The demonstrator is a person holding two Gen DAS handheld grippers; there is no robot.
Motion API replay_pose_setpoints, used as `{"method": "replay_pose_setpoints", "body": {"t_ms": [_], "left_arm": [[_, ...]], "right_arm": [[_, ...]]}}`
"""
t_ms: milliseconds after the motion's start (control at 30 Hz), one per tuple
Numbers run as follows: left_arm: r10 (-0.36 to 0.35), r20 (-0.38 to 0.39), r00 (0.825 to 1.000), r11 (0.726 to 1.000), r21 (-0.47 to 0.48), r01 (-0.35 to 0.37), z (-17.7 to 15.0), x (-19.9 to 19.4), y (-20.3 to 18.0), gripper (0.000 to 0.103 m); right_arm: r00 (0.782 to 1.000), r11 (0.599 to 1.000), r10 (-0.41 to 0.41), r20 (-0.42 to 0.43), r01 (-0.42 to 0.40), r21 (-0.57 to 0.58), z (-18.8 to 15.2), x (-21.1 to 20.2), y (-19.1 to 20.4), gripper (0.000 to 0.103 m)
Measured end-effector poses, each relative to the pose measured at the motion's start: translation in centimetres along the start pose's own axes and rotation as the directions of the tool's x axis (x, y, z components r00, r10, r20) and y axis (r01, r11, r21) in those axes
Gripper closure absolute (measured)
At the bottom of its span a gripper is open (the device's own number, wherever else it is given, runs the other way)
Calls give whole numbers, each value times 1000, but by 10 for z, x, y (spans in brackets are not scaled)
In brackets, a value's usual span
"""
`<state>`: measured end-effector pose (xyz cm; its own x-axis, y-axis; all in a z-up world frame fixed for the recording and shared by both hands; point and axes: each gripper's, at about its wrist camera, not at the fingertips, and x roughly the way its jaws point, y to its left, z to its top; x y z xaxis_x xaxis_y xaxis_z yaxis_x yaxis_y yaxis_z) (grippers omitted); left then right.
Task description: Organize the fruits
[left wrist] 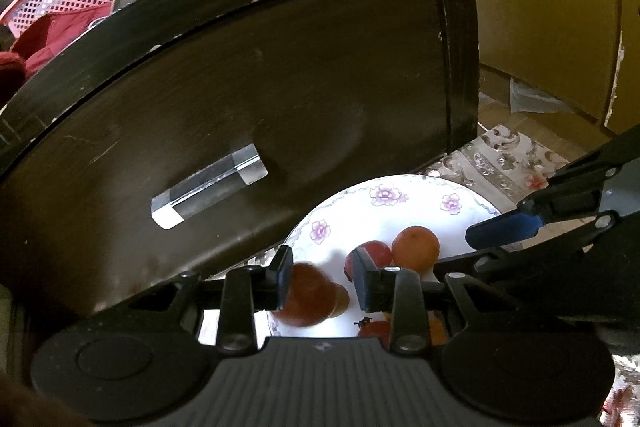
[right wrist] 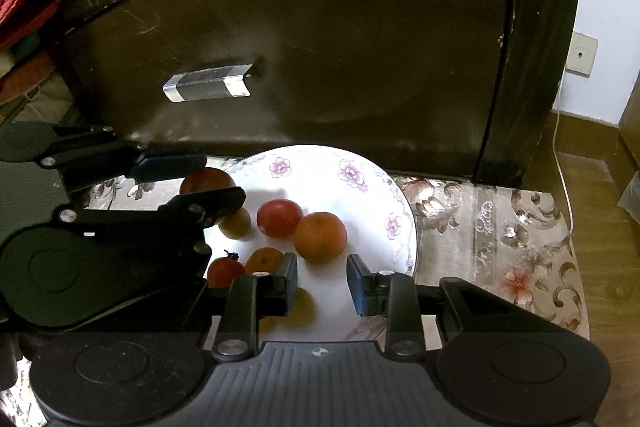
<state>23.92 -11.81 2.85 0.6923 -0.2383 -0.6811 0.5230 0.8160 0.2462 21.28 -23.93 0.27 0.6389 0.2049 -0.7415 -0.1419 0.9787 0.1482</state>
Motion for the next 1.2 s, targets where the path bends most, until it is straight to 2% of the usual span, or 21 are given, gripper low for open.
{"method": "replay_pose_setpoints", "body": {"t_ms": [100,467,867,967,1033,1200], "left_arm": [[-2,1,1000,1000,-12,2,-2,-5,0,65],[10,-26,1000,997,-79,-12,-21,-27,-2,63],[57,-40,998,978,-201,-64,-46,-59,1,54],[84,-47,995,972,-215,-93,-52,-66,-2,45],[108,-55,993,968,-222,-118,-55,-70,-4,36],[117,-65,991,959,-251,-130,-65,-81,-5,29]], "right_arm": [[1000,1000,-13,5,13,7,-1,-3,0,73],[1000,1000,-27,10,27,17,-9,-17,7,72],[999,999,-42,30,42,-15,-24,-38,30,66],[999,999,-38,30,38,-12,-29,-44,32,66],[999,999,-41,30,41,-9,-32,-47,33,66],[999,999,-40,28,40,8,-39,-54,35,66]]}}
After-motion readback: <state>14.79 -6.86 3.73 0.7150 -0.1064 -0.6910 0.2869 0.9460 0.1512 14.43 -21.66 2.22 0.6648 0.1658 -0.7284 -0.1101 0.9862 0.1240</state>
